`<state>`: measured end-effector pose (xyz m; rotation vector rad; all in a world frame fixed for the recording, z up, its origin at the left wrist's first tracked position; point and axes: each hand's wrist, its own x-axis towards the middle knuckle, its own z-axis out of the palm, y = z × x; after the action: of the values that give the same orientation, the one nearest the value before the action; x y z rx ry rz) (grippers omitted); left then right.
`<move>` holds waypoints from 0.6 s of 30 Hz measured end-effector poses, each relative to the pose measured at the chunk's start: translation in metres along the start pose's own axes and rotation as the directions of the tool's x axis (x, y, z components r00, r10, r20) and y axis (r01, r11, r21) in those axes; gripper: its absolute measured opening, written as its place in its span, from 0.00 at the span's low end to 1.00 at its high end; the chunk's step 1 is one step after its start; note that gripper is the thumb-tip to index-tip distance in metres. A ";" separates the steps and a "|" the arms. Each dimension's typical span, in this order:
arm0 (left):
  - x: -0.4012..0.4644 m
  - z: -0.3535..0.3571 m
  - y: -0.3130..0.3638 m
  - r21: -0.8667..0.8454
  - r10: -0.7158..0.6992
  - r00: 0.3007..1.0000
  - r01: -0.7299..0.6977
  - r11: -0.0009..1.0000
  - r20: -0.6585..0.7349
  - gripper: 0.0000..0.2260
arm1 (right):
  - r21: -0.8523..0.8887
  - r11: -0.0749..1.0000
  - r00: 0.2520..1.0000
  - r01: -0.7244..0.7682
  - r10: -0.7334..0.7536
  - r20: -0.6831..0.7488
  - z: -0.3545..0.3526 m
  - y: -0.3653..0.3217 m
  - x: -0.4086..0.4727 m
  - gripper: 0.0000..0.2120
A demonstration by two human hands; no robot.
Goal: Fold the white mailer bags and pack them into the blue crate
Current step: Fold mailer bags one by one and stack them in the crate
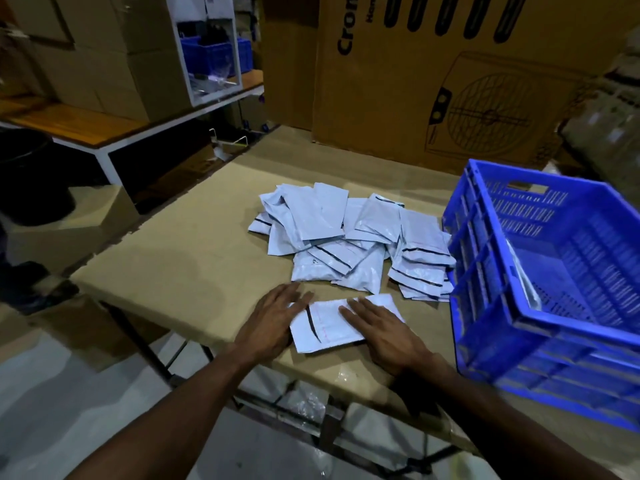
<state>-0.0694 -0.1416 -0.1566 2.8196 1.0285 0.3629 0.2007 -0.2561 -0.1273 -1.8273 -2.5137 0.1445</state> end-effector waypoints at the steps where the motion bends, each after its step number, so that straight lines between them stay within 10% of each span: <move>1: 0.000 -0.001 -0.002 -0.017 -0.045 0.999 0.045 0.999 0.009 0.38 | 0.016 0.998 0.997 -0.068 0.067 0.048 0.005 -0.009 -0.005 0.38; 10: 0.011 -0.021 0.018 -0.002 -0.112 0.957 0.115 0.993 -0.267 0.25 | 0.123 0.919 0.923 -0.376 0.359 0.140 0.002 -0.076 -0.009 0.45; 18: 0.017 0.015 0.089 -0.064 -0.056 0.998 0.055 0.996 -0.017 0.28 | 0.138 0.949 0.956 -0.282 0.291 -0.042 0.006 -0.064 -0.002 0.32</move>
<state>0.0027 -0.1991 -0.1507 2.7308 1.0770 0.4093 0.1403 -0.2775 -0.1269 -2.0957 -2.1294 0.2489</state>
